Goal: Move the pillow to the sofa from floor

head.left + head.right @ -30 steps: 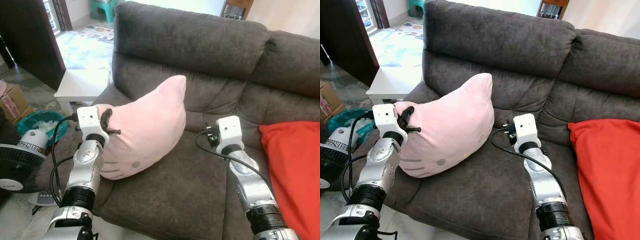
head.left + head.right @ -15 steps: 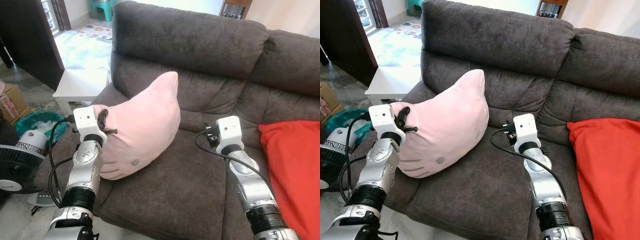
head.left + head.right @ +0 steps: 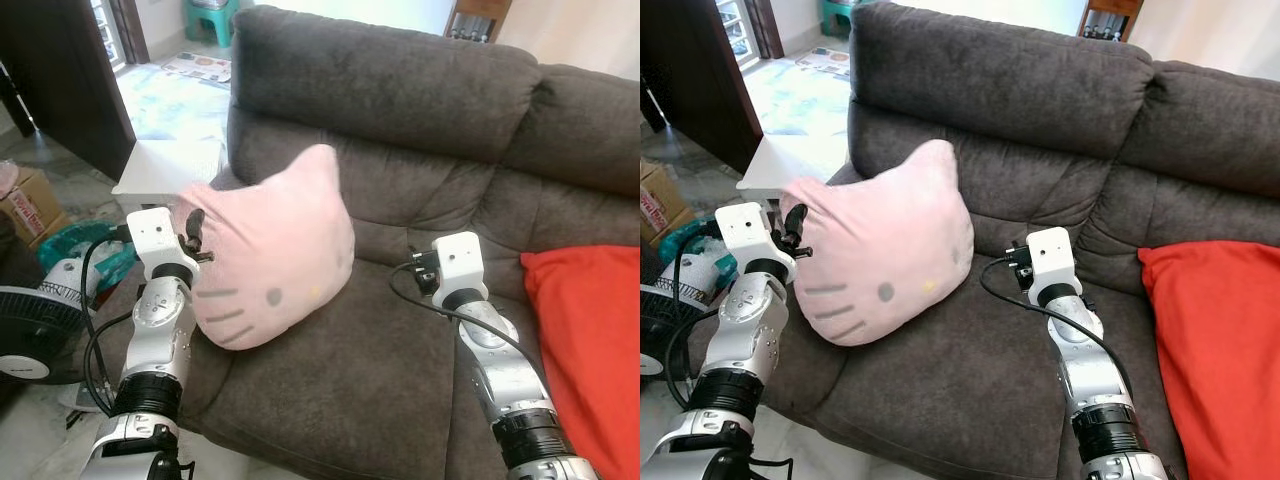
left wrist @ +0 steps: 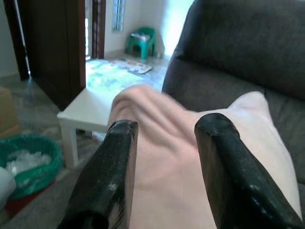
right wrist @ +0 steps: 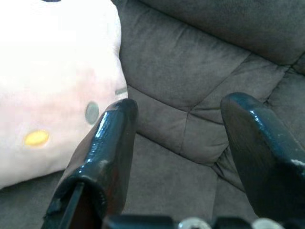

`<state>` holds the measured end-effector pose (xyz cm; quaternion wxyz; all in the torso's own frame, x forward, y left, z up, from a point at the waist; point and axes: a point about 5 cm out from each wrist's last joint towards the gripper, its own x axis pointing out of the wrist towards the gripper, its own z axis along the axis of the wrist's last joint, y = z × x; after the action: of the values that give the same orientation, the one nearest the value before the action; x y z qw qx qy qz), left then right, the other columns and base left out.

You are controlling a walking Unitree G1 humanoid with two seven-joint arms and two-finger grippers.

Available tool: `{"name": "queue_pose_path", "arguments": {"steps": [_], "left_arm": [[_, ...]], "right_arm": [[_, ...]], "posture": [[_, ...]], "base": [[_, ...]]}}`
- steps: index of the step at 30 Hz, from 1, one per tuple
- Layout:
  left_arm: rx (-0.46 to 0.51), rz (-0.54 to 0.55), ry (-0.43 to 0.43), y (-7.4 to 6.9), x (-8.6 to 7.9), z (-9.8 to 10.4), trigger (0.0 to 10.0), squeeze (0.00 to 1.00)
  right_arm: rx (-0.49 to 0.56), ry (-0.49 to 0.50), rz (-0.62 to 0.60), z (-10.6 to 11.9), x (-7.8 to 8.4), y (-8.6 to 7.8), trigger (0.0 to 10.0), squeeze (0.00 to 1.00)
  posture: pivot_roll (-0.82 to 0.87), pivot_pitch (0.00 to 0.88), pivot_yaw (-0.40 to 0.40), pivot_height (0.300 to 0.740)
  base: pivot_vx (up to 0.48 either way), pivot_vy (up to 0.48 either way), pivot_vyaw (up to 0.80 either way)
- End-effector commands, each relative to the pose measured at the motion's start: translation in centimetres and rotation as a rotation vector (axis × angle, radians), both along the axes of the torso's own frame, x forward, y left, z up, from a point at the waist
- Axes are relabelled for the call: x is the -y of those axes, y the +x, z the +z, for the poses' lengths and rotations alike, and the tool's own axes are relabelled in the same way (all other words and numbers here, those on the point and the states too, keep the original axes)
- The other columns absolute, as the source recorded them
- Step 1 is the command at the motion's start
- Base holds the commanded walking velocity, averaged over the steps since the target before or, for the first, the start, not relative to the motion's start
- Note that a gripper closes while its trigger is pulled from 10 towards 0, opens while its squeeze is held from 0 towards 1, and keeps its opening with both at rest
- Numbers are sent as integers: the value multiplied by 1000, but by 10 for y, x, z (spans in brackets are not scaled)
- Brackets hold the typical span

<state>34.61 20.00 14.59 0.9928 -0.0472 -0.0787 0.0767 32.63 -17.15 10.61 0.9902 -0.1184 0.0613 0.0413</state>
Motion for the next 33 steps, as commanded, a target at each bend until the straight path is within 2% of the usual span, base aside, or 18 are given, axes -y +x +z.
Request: {"name": "queue_pose_path", "arguments": {"steps": [1,3,6,11,12,13,17,18,19,20,21,22,25,27,33], "left_arm": [[20,-18,30,-3,3,4,10000,1000],[31,-65,84,-8,12,5,10000,1000],[32,-79,100,-11,15,5,10000,1000],[50,-152,152,-25,34,1,10000,1000],[53,-166,177,-28,36,0,10000,1000],[47,-198,231,-37,42,-6,10000,1000],[52,-257,364,-49,50,-11,10000,1000],[54,-277,410,-52,53,-12,10000,820],[54,-288,437,-54,55,-12,10000,820],[50,-297,460,-56,57,-13,10000,271],[41,-295,474,-58,56,-16,10000,0],[41,-295,474,-58,56,-16,10000,0],[-11,-201,415,-61,45,-24,10000,0],[-2,-169,411,-60,41,-21,10000,0],[0,-153,403,-60,33,-17,10000,0]], "right_arm": [[5,1,-4,2,3,1,10000,0],[-1,0,-6,0,2,0,10000,0],[-3,1,-7,-1,2,0,10000,0],[0,12,-17,-3,2,-1,10000,0],[3,15,-21,-4,3,-2,10000,0],[21,34,-39,-5,6,-4,10000,0],[56,79,-80,-7,12,-8,10000,0],[60,97,-97,-9,14,-9,10000,0],[60,107,-108,-10,15,-10,10000,0],[65,120,-120,-11,17,-11,10000,0],[67,135,-129,-13,18,-12,10000,0],[67,135,-129,-13,18,-12,10000,0],[73,207,-184,-22,23,-18,10000,0],[63,195,-187,-27,25,-20,10000,0],[83,214,-219,-29,31,-22,10000,0]], "posture": [[133,40,-100,740],[139,43,-98,740],[138,44,-97,740],[139,44,-91,740],[140,44,-90,740],[136,43,-85,740],[140,46,-76,740],[140,46,-76,740],[140,46,-76,740],[143,47,-72,740],[144,47,-70,740],[144,47,-70,740],[145,48,-61,740],[152,48,-55,740],[152,33,-21,740]], "base": [[0,0,0],[0,0,0],[0,0,0],[0,0,0],[0,0,0],[0,0,0],[0,0,0],[0,0,0],[0,0,0],[0,0,0],[0,0,0],[0,0,0],[0,0,0],[0,0,0],[0,0,0]]}}
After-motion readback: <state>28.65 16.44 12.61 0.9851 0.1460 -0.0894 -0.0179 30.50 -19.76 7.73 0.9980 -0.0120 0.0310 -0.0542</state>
